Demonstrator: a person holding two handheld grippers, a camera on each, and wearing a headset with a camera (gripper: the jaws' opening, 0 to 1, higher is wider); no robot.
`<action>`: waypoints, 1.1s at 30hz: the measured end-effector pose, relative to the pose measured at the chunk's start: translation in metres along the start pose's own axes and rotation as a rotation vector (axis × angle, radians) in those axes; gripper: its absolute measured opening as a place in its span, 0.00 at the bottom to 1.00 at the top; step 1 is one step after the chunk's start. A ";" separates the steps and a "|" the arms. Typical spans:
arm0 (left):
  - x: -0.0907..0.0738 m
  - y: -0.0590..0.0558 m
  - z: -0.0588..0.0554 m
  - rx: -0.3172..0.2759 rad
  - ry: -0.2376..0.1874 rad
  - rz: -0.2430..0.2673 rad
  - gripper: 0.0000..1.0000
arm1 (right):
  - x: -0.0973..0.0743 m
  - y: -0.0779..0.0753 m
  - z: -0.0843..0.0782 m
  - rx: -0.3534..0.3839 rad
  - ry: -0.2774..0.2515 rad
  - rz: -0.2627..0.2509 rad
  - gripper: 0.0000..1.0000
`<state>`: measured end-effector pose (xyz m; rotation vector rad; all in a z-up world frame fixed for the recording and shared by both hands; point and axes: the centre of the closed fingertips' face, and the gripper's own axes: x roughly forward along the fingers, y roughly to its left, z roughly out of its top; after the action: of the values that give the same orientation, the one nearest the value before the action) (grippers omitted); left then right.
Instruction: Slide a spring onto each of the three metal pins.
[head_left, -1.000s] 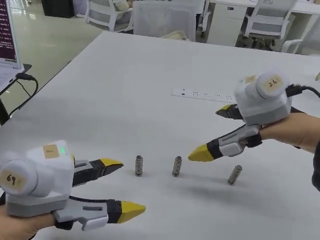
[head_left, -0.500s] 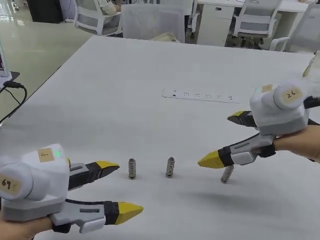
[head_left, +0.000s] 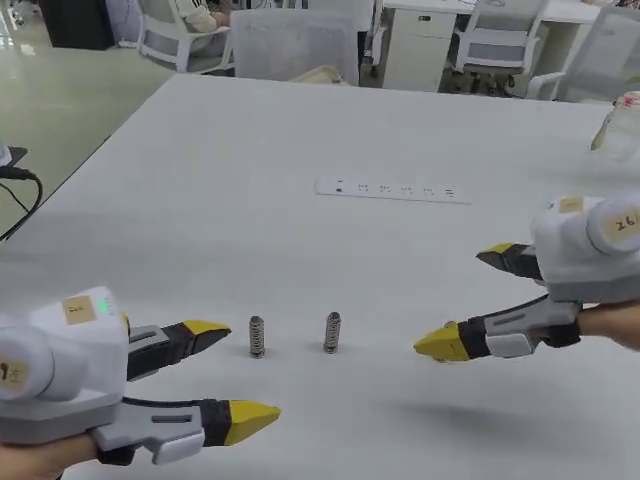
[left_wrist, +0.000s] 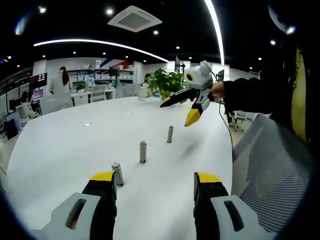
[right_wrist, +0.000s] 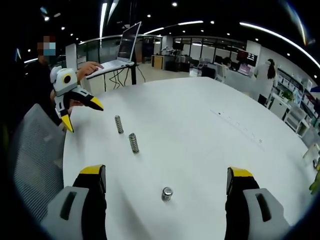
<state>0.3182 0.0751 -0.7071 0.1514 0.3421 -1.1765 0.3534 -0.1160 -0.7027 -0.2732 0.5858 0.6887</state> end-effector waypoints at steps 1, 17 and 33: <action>0.000 0.000 0.000 0.000 -0.001 0.002 0.58 | -0.002 0.002 -0.002 0.004 -0.004 -0.003 1.00; -0.007 0.000 0.003 -0.014 -0.026 0.016 0.58 | -0.019 0.024 -0.022 0.026 -0.039 -0.022 1.00; -0.012 -0.001 0.000 -0.038 -0.038 0.028 0.58 | -0.030 0.045 -0.047 0.072 -0.092 -0.033 0.99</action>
<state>0.3128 0.0849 -0.7030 0.1003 0.3273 -1.1427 0.2853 -0.1177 -0.7244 -0.1827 0.5162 0.6439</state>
